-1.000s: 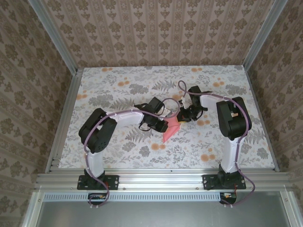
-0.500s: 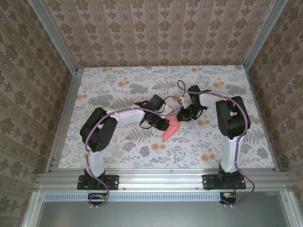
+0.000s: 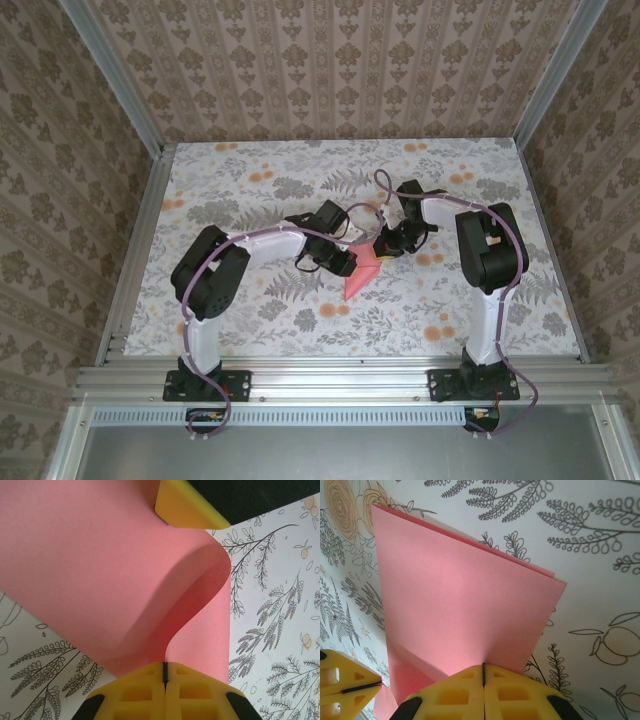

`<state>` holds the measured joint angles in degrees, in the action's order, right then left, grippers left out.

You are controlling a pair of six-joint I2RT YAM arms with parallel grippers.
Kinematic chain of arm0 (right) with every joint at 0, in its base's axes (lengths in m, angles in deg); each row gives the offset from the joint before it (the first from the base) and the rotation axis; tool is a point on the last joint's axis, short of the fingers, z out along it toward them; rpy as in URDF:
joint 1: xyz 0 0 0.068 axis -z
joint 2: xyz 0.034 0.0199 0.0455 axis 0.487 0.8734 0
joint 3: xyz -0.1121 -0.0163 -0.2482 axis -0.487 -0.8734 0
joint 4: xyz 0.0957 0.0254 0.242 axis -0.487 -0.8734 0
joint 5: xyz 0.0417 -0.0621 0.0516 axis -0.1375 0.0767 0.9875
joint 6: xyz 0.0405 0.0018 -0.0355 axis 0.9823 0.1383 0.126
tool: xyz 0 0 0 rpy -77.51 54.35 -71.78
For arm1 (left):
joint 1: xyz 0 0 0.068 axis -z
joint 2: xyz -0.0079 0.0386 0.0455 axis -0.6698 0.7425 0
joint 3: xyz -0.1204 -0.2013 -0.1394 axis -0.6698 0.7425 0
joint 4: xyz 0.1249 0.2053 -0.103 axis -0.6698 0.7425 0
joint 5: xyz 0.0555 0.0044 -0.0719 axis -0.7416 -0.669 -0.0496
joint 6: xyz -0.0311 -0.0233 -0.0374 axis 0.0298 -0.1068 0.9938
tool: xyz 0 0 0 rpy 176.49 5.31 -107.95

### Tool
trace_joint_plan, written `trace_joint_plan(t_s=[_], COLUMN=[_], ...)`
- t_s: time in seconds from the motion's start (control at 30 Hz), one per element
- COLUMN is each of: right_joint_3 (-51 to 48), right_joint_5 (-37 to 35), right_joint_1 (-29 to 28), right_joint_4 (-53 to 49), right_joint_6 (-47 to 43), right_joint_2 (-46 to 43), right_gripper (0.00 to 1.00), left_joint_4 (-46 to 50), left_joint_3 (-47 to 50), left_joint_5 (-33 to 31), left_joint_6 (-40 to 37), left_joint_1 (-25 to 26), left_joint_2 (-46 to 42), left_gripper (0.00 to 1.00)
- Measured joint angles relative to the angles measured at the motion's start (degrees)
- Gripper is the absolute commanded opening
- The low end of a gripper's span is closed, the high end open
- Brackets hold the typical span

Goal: Fold a paper plane with a square sheet of paper (pick it up from the middle)
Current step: Third fold the triangle at the center of the table.

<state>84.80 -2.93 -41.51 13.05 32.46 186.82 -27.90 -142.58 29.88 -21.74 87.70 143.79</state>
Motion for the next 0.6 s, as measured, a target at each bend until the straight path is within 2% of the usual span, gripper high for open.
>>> trace_joint_plan(t_s=[0.6], right_joint_3=[0.02], right_joint_5=[0.0], right_joint_1=[0.0], right_joint_4=[-0.02], right_joint_6=[0.02], right_joint_2=[0.0], right_gripper=[0.08], left_joint_4=[-1.27], left_joint_3=[1.2], left_joint_5=[-0.02], left_joint_6=[0.0], left_joint_1=[0.0], left_joint_2=[1.66], left_gripper=[0.02])
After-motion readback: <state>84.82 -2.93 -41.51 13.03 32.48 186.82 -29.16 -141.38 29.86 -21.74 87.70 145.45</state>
